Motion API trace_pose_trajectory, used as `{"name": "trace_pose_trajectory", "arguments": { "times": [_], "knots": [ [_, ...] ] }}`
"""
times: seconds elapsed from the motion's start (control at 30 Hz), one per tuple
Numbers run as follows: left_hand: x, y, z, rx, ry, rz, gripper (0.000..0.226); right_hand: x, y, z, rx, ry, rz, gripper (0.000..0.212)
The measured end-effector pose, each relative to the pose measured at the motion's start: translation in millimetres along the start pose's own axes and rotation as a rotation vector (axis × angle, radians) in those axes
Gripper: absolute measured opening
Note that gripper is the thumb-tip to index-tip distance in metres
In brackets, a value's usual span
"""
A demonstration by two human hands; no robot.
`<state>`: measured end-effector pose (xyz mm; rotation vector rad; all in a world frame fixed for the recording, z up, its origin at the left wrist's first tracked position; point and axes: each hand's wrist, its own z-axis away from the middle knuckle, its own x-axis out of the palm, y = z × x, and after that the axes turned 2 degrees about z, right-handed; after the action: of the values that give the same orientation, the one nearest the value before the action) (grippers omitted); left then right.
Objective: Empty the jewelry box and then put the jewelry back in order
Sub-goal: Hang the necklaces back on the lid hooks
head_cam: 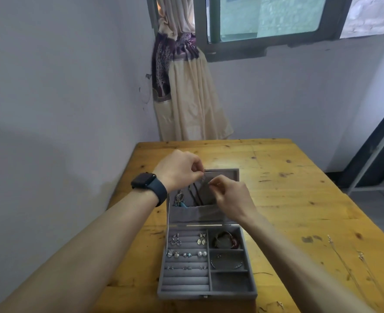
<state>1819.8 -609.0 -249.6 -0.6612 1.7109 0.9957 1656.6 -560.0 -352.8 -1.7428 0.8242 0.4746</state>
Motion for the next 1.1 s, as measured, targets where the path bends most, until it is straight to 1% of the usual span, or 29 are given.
{"name": "trace_pose_trajectory", "arguments": {
  "times": [0.07, 0.13, 0.23, 0.37, 0.43, 0.57, 0.63, 0.77, 0.87, 1.1],
  "knots": [
    [5, 0, 1, 0.027, 0.008, -0.144, 0.009, 5, 1, 1, -0.005, -0.006, 0.062, 0.015],
    [12, -1, 1, 0.065, 0.037, -0.234, 0.011, 8, 0, 2, -0.003, -0.011, 0.12, 0.018],
    [21, -3, 0, 0.127, 0.085, -0.318, 0.014, 13, 2, 5, 0.005, -0.071, 0.181, 0.023],
    [30, -6, -2, 0.177, 0.117, -0.359, 0.017, 14, 6, 6, 0.013, -0.154, 0.205, 0.025],
    [33, -7, -3, 0.19, 0.123, -0.339, 0.017, 13, 9, 5, 0.0, -0.116, 0.155, 0.023],
    [28, -6, -6, 0.127, 0.242, -0.183, 0.015, 5, 12, -3, 0.043, 0.209, -0.064, 0.014],
    [24, -4, -10, 0.097, 0.304, -0.102, 0.014, 0, 6, -9, 0.028, 0.279, -0.144, 0.014],
    [15, -2, -12, 0.094, 0.398, -0.017, 0.013, -8, -15, -26, 0.012, 0.337, -0.347, 0.011],
    [9, -6, -8, 0.093, 0.425, 0.016, 0.011, -10, -24, -29, -0.01, 0.33, -0.452, 0.011],
    [1, -12, 3, 0.086, 0.432, 0.053, 0.01, -9, -26, -22, -0.046, 0.323, -0.467, 0.012]
  ]
}}
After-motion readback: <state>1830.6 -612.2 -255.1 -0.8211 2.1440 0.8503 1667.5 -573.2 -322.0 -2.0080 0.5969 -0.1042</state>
